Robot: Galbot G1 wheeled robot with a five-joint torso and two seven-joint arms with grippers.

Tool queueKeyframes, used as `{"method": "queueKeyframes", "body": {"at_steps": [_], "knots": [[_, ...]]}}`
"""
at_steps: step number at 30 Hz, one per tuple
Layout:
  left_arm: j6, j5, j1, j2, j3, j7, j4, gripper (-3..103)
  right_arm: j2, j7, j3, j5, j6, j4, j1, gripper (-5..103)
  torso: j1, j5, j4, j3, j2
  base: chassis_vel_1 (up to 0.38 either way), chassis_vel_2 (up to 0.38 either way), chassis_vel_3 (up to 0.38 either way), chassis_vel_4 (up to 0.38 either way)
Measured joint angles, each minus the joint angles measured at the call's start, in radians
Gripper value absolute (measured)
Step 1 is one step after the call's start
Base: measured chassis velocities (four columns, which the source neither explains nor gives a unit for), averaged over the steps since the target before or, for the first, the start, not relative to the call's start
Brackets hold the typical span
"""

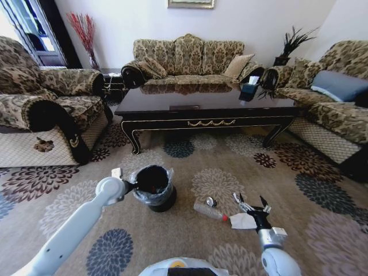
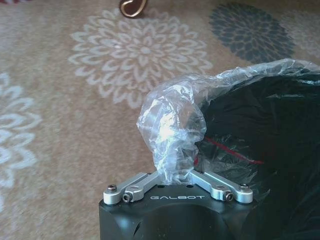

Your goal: Move to the front of the table and pick up the trash from the floor, then place it into the trash bin.

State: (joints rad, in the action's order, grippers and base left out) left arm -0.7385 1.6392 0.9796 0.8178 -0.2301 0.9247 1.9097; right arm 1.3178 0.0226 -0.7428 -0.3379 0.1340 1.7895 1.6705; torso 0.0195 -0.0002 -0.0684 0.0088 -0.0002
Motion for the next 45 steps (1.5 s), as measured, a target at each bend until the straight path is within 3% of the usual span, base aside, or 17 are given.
{"method": "queueKeyframes", "body": {"at_steps": [4, 12, 23, 36, 38, 41, 44, 45], "knots": [[0.001, 0.0, 0.044, -0.011, -0.04, 0.001, 0.011, 0, -0.001, -0.001, 0.023, 0.011, -0.005, -0.087, -0.022, 100, 0.0, 0.0003, 0.0001, 0.0, 0.0, 0.0, 0.0, 0.0, 0.0], [0.002, -0.003, 0.079, -0.002, -0.067, 0.002, 0.04, 0, -0.016, 0.022, 0.069, -0.137, -0.086, -0.231, -0.101, 100, 0.0, 0.0001, 0.0, 0.0, 0.0, 0.0, 0.0, 0.0, 0.0], [0.003, -0.008, 0.081, 0.002, -0.051, 0.008, 0.063, 0, -0.014, 0.032, 0.101, -0.121, -0.088, -0.437, -0.21, 100, 0.0, 0.0003, 0.0, 0.0, 0.0, 0.0, 0.0, 0.0, 0.0], [0.003, -0.02, 0.075, 0.009, -0.043, 0.011, 0.06, 0, -0.011, 0.024, 0.105, -0.075, -0.071, -0.548, -0.251, 101, 0.0, 0.0003, -0.0001, 0.0, 0.0, 0.0, 0.0, 0.0, 0.0], [0.003, -0.02, 0.074, 0.011, -0.044, 0.012, 0.058, 0, -0.011, 0.019, 0.106, -0.069, -0.071, -0.562, -0.255, 91, 0.0, 0.0002, 0.0, 0.0, 0.0, 0.0, 0.0, 0.0, 0.0], [0.003, -0.02, 0.075, 0.013, -0.045, 0.013, 0.056, 0, -0.011, 0.015, 0.107, -0.062, -0.07, -0.569, -0.255, 86, 0.0, 0.0003, -0.0001, 0.0, 0.0, 0.0, 0.0, 0.0, 0.0], [0.003, -0.021, 0.077, 0.014, -0.048, 0.013, 0.053, 0, -0.01, 0.012, 0.109, -0.056, -0.068, -0.578, -0.258, 70, 0.0, 0.0001, 0.0, 0.0, 0.0, 0.0, 0.0, 0.0, 0.0], [0.003, -0.021, 0.077, 0.014, -0.049, 0.013, 0.052, 0, -0.009, 0.012, 0.109, -0.055, -0.068, -0.58, -0.259, 70, 0.0, 0.0001, 0.0, 0.0, 0.0, 0.0, 0.0, 0.0, 0.0]]}}
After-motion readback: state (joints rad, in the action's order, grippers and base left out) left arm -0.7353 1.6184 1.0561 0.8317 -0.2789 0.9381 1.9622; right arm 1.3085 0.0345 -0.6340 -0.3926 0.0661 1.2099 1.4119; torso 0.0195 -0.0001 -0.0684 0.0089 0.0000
